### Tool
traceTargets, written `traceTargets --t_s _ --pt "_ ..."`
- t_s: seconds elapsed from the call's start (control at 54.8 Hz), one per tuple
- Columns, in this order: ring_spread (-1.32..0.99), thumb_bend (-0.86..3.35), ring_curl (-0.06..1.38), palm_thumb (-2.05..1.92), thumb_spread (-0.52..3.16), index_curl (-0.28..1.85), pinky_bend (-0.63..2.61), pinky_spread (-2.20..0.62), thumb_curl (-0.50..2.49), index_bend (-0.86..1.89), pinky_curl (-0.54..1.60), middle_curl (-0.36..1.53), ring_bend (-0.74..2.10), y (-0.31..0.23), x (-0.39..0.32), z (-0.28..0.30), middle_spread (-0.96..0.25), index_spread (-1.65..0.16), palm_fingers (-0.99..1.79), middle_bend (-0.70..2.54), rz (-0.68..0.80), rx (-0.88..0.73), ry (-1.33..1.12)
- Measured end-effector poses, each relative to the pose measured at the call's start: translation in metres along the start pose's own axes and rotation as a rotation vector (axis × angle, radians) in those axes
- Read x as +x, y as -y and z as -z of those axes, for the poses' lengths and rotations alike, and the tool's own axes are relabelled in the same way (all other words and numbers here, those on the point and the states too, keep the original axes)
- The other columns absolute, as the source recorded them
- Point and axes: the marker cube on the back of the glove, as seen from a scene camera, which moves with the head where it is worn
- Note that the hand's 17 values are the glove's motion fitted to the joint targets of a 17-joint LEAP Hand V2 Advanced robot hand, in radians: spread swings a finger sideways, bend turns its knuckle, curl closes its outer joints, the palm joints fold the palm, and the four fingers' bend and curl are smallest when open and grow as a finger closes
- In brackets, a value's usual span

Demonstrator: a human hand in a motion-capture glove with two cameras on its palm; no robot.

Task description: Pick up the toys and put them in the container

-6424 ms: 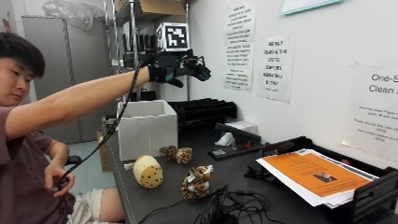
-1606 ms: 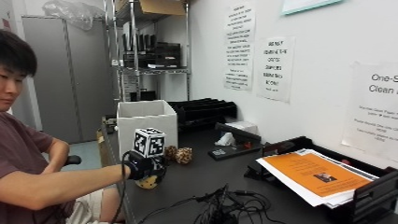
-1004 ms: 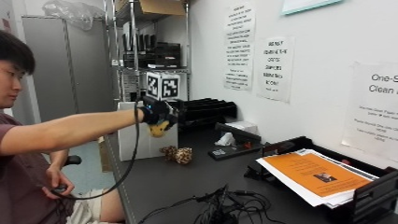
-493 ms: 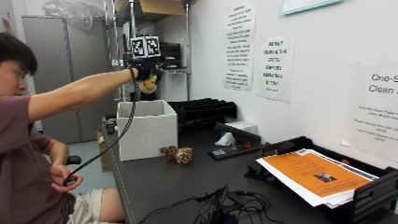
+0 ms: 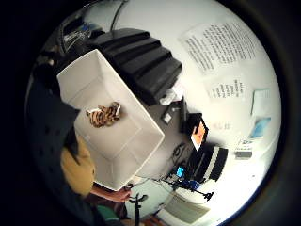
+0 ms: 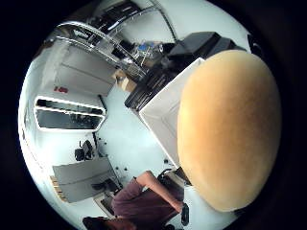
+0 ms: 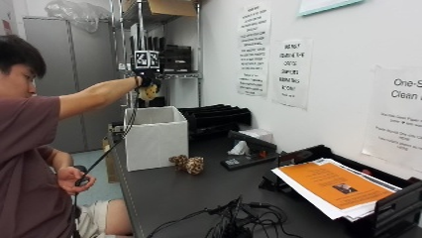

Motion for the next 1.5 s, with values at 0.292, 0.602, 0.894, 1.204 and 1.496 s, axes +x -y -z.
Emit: traceTargets --t_s 0.292,0.602,0.894,1.204,1.496 --pt "-0.06 -0.07 0.43 0.08 0.99 0.60 1.28 -0.03 0.71 -0.03 0.50 0.64 0.67 -0.012 0.021 -0.014 -0.03 -0.24 -0.65 0.13 -0.049 -0.285 0.105" --pt "0.04 -0.02 0.31 0.03 1.15 0.29 0.94 0.05 0.52 0.01 0.36 0.41 0.36 -0.061 0.103 0.019 0.06 -0.19 -0.46 0.09 -0.201 -0.303 -0.012" --pt "0.04 -0.02 0.31 0.03 1.17 0.17 0.77 0.04 0.43 0.02 0.32 0.31 0.27 -0.142 0.215 0.013 0.04 -0.20 -0.37 0.11 -0.361 -0.323 -0.059" --pt "0.02 -0.01 0.32 0.11 1.18 0.11 0.71 0.03 0.40 0.03 0.32 0.26 0.23 -0.148 0.273 -0.166 0.01 -0.20 -0.32 0.12 -0.335 -0.414 0.000" --pt "0.01 -0.02 0.28 0.12 1.14 0.19 0.77 0.04 0.37 0.29 0.34 0.22 0.11 -0.167 0.284 -0.318 -0.03 -0.24 -0.06 0.10 -0.267 -0.270 0.036"
